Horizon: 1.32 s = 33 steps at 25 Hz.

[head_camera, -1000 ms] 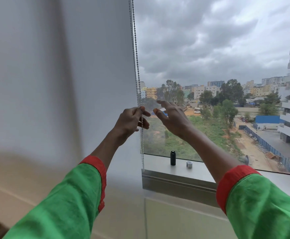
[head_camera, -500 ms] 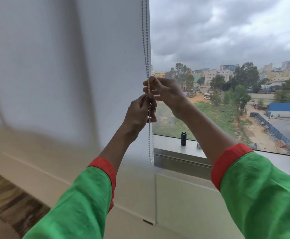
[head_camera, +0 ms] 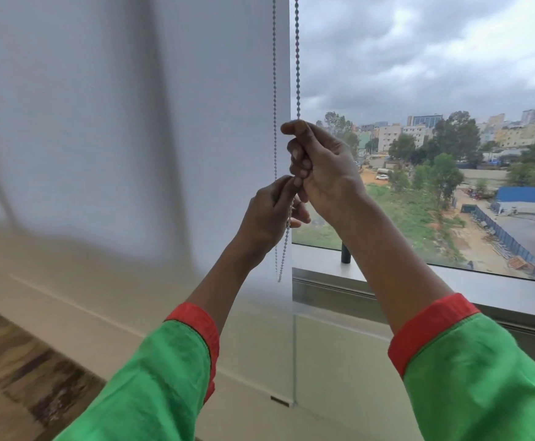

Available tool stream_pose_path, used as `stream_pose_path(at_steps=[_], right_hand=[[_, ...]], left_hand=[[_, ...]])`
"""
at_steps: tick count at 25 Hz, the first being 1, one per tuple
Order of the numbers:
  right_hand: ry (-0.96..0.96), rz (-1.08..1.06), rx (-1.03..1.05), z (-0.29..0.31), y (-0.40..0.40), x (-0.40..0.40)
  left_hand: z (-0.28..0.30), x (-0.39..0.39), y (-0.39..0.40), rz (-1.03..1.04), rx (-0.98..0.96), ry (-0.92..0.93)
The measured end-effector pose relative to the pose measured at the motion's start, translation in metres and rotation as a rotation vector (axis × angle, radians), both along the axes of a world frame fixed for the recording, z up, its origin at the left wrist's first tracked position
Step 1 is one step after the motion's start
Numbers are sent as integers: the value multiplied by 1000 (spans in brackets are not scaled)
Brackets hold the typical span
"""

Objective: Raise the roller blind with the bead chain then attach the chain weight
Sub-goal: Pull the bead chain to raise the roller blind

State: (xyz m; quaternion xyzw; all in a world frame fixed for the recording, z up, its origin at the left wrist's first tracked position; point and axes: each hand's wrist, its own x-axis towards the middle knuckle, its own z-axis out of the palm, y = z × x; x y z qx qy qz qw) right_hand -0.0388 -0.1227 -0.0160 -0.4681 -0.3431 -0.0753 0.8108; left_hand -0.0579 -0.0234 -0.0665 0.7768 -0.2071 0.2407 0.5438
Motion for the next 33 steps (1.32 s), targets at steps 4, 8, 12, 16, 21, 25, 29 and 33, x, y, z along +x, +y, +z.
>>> stream_pose_path(at_steps=[4,8,12,16,21,25,29,33], right_hand=[[6,-37,-22,-17,-9,-3],[0,-65,14,-33,-14,-1],[26,-117,-11,-59,-6,3],[51,-160,-82,-89,4,0],[33,-129,-143,-115,10,-6],[14,-58,-211,-127,8,-1],[72,45,-485,-125,-12,3],[164,54,-391,-84,-8,5]], left_hand=[[-3,-6,1,-26,99,53],[10,-11,9,-77,102,109],[46,-15,13,-62,-248,1],[72,-17,4,-152,-359,34],[77,-14,-2,-211,-496,86],[53,-12,-1,-226,-588,50],[28,-22,12,-204,-567,70],[16,-28,13,-229,-543,46]])
